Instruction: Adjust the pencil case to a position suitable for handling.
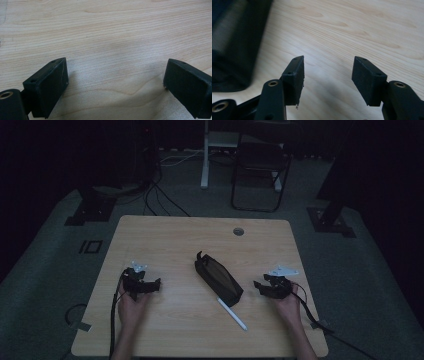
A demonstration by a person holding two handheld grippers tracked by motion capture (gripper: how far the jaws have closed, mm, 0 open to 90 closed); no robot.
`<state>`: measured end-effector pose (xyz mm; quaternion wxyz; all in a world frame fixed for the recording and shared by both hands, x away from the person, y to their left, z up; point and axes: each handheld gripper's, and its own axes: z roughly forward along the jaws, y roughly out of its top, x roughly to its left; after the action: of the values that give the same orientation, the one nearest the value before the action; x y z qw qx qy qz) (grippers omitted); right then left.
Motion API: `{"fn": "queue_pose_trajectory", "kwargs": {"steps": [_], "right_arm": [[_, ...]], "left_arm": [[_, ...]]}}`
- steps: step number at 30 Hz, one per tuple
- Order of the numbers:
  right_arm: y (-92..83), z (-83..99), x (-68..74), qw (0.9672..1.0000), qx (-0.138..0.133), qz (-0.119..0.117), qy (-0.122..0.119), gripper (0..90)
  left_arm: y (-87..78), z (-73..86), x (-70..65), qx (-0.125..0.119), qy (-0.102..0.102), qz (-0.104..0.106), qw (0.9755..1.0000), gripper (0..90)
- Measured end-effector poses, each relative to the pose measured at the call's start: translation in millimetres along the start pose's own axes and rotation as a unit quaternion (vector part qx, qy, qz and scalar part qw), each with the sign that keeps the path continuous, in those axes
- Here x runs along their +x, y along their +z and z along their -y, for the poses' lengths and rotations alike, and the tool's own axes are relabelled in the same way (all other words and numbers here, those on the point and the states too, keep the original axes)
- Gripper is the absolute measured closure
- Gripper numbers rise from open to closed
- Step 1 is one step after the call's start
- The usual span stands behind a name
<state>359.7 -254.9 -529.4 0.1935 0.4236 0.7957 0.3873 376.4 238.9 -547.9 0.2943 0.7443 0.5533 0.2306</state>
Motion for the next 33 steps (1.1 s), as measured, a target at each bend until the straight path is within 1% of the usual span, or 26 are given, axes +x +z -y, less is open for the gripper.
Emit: {"fn": "queue_pose_trajectory", "kwargs": {"steps": [2, 3, 6, 7, 9, 10, 11, 12, 17, 21, 23, 26, 30, 33], "right_arm": [[-3.8, -1.2, 6.8, 1.0, -0.003, -0.001, -0.005, 42.6], [-3.8, -1.2, 6.8, 1.0, -0.003, -0.001, -0.005, 42.6], [-12.3, -5.1, 21.1, 0.9997, -0.014, -0.012, -0.013, 41.7], [-16.8, -7.9, 29.0, 0.9994, -0.02, -0.02, -0.018, 40.9], [-16.8, -7.9, 29.0, 0.9994, -0.02, -0.02, -0.018, 40.9], [-23.0, -13.0, 43.8, 0.9987, -0.03, -0.026, -0.033, 39.7], [-23.0, -13.0, 43.8, 0.9987, -0.03, -0.026, -0.033, 39.7], [-25.5, -15.9, 51.8, 0.9981, -0.036, -0.033, -0.037, 39.1], [-27.7, -20.4, 66.8, 0.9971, -0.047, -0.04, -0.044, 38.2], [-23.2, -21.5, 72.6, 0.9968, -0.043, -0.047, -0.048, 38.3], [-20.4, -20.9, 73.5, 0.9969, -0.039, -0.051, -0.045, 38.3], [-17.1, -20.3, 73.5, 0.9972, -0.028, -0.049, -0.05, 38.4], [-14.1, -20.9, 71.9, 0.997, -0.021, -0.048, -0.056, 40.7], [-12.9, -22.5, 69.4, 0.9972, -0.021, -0.044, -0.058, 42.3]], "left_arm": [[0.0, 0.0, -0.1, 0.0, 0.0, 0.0, 1.0, 6.2], [0.0, 0.0, -0.2, 0.0, -0.001, -0.001, 1.0, 6.2], [0.0, 0.0, -0.7, 0.0, -0.002, -0.002, 1.0, 6.1], [0.0, 0.0, -0.8, 0.0, -0.002, -0.002, 1.0, 6.1], [0.0, 0.0, -0.8, 0.0, -0.002, -0.002, 1.0, 6.1], [0.0, 0.0, -0.8, 0.0, -0.002, -0.002, 1.0, 6.1], [0.0, 0.0, -0.8, 0.0, -0.002, -0.002, 1.0, 6.1], [0.0, 0.0, -0.8, 0.0, -0.002, -0.002, 1.0, 6.2], [0.0, 0.0, -0.8, 0.0, -0.002, -0.002, 1.0, 6.2], [0.0, 0.0, -0.8, 0.0, -0.002, -0.002, 1.0, 6.1], [0.0, 0.0, -0.8, 0.0, -0.002, -0.002, 1.0, 6.1], [0.0, 0.0, -0.8, 0.0, -0.002, -0.002, 1.0, 6.1], [0.0, 0.0, -0.8, 0.0, -0.002, -0.002, 1.0, 6.2], [0.0, 0.0, -0.8, 0.0, -0.002, -0.002, 1.0, 6.2]]}}
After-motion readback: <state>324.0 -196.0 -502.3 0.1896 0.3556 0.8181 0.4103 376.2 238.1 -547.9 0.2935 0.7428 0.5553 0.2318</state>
